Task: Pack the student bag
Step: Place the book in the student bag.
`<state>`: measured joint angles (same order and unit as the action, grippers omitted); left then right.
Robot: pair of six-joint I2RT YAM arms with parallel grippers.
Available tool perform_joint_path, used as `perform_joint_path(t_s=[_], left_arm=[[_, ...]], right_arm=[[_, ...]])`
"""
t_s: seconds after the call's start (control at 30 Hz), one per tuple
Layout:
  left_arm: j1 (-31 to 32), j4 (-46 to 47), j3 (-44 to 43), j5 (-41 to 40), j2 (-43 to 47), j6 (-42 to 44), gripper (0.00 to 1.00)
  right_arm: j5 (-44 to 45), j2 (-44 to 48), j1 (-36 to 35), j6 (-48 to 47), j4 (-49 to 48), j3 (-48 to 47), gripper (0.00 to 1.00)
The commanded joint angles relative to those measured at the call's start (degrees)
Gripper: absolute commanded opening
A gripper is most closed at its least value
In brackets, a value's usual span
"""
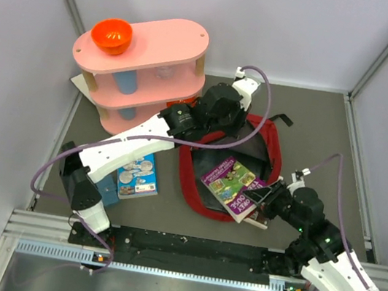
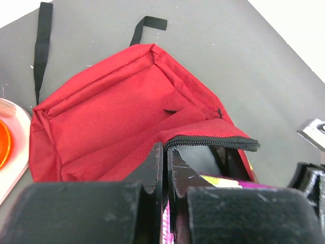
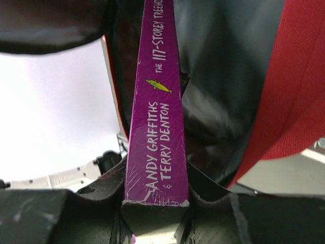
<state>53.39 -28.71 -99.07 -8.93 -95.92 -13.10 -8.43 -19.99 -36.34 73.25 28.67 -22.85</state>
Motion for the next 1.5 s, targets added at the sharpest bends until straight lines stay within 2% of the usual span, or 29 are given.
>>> perform_joint_path(t_s=[0.0,0.03,0.13,0.3,0.33,0.43,0.6,0.73,0.83,0.93,0.97,1.03,1.07,1.1,1.13,1.2,1.23,1.27,1.33,1.37,1.47], left_arm=[[0.84,5.42,0.54,2.51,4.86,-2.98,0.0],[0.93,5.51,0.8,2.95,4.95,-3.24,0.0],[1.37,5.59,0.89,3.04,5.48,-3.68,0.0],[1.55,5.77,0.37,3.48,6.62,-4.12,0.0],[1.63,5.68,0.28,3.48,6.97,-4.21,0.0],[1.72,5.77,0.37,3.3,7.85,-4.3,0.0],[1.9,5.68,0.8,4.0,8.91,-5.7,0.0],[2.16,5.59,2.03,5.32,9.96,-6.93,0.0],[2.34,4.89,3.0,5.68,10.14,-7.9,0.0],[2.77,4.71,4.67,5.86,10.58,-8.78,0.0],[2.95,5.06,5.37,5.59,10.93,-8.87,0.0],[2.95,5.51,6.25,5.24,11.1,-9.39,0.0],[2.95,5.42,6.34,5.15,11.37,-9.48,0.0],[2.95,5.94,6.78,4.98,11.54,-9.66,0.0],[2.95,6.29,7.13,4.36,11.89,-9.83,0.0],[2.95,7.08,8.27,4.01,12.33,-10.01,0.0],[2.95,7.78,8.54,3.75,12.51,-10.1,0.0],[2.95,8.05,8.8,3.74,12.51,-10.19,0.0],[2.95,8.75,8.72,4.18,12.42,-10.45,0.0],[2.95,8.84,8.72,4.44,12.42,-10.63,0.0],[3.04,9.55,9.06,4.27,13.12,-11.07,0.0]], right_arm=[[8.24,-0.75,-0.31,5.48,-20.65,-0.36,0.0],[12.51,-1.1,-0.23,6.11,-23.28,1.48,0.0],[18.24,-4.17,-0.23,10.14,-31.29,5.17,0.0],[18.45,-18.05,-0.4,16.37,-40.61,6.33,0.0],[18.45,-19.81,-0.58,16.48,-45.58,6.24,0.0],[22.21,-24.74,-2.76,16.31,-51.75,5.54,0.0],[36.35,-28.08,-6.9,12.54,-57.57,5.18,0.0],[40.32,-32.99,-7.08,15.94,-60.83,6.41,0.0],[40.24,-35.73,-6.99,15.08,-68.12,7.47,0.0],[40.15,-33.29,-6.99,14.38,-64.54,5.98,0.0],[40.33,-29.27,-7.08,9.59,-62.44,5.37,0.0],[44.0,-23.37,-6.99,7.0,-42.04,-0.24,0.0],[48.81,-19.34,-6.91,4.82,-34.89,-2.79,0.0],[49.99,-17.82,-5.51,1.31,-27.42,-6.38,0.0],[49.65,-16.67,-3.76,-2.29,-26.13,-7.46,0.0],[41.51,-14.38,1.07,-8.46,-24.63,-8.96,0.0],[37.64,-14.38,7.53,-9.52,-23.49,-9.14,0.0],[29.77,-15.25,10.55,-10.23,-23.48,-9.05,0.0],[19.99,-18.05,20.02,-11.37,-26.79,-8.88,0.0],[10.98,-19.81,22.34,-12.86,-28.3,-8.96,0.0],[-0.58,-31.22,25.87,-16.73,-30.84,-13.7,0.0]])
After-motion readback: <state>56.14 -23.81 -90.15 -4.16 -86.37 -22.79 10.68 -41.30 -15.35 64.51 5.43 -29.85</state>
